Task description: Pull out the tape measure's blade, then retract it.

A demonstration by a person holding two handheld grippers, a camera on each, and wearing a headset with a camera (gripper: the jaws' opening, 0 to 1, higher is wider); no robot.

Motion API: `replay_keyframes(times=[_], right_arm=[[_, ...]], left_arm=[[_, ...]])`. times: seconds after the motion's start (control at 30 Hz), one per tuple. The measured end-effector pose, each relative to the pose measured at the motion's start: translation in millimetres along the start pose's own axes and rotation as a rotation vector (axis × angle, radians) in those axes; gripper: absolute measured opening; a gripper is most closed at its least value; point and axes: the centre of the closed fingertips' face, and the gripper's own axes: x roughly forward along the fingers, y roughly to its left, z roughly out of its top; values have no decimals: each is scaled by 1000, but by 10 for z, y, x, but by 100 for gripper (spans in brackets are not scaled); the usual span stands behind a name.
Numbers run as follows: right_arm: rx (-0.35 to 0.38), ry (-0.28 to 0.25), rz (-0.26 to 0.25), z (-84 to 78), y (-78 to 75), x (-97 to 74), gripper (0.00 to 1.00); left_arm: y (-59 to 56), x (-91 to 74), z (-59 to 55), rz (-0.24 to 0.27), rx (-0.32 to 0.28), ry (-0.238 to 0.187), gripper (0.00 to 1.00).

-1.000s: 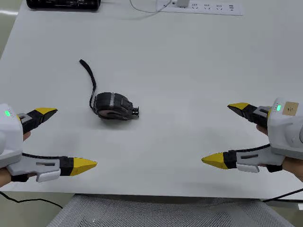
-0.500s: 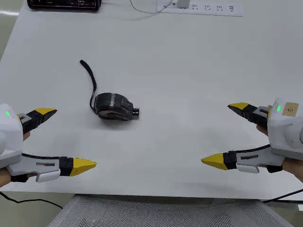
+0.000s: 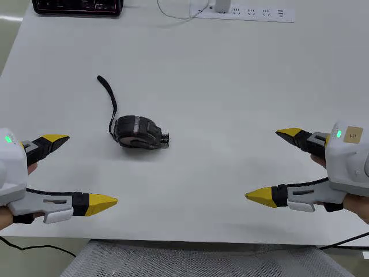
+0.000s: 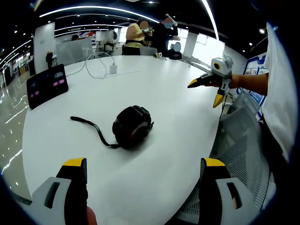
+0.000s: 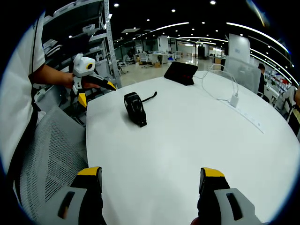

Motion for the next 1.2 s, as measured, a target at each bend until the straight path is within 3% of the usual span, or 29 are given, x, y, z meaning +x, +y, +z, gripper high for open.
replay_keyframes(times=[0.73, 1.2], right_arm=[[-10, 5, -2, 1, -34, 35, 85], [-30, -1, 15, 72, -59, 112, 85]], left_arm=[[23, 23, -12, -11, -4, 9, 99], [64, 126, 88, -40, 28, 14, 99]])
